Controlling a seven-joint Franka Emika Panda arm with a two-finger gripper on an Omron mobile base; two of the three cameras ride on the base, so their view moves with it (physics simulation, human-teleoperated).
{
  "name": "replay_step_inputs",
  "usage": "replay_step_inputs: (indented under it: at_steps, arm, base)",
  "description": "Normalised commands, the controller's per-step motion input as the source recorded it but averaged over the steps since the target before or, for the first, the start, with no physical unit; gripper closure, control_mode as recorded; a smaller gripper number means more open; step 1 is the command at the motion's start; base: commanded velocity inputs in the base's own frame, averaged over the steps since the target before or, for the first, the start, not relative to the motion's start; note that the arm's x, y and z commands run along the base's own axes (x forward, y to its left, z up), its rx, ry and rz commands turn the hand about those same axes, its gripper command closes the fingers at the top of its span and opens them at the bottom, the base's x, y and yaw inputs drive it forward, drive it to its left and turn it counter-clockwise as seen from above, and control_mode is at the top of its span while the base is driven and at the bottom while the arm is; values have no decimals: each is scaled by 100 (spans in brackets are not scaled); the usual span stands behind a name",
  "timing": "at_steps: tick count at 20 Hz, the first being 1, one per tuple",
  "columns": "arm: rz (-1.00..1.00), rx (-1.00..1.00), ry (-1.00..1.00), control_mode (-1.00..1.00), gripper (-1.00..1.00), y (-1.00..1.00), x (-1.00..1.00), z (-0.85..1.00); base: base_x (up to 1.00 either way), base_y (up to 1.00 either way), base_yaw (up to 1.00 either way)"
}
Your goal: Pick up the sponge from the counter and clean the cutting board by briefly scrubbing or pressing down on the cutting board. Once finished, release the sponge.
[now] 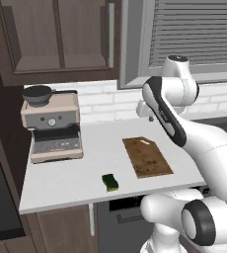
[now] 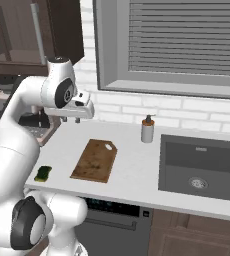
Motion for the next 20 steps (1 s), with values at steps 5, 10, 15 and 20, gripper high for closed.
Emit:
replay_step_inputs:
  at_steps: [5,10,15,20]
  arm:
    - [2,1,5,-100,-100,5,-16,-26]
    - [0,0,13,-100,-100,87,-28,-45]
    - [0,-3,16,-100,-100,98,0,-48]
    - [0,0,3,-100,-100,10,0,-6]
  base:
    - [0,0,0]
    - [0,0,0]
    - [0,0,0]
    - [0,0,0]
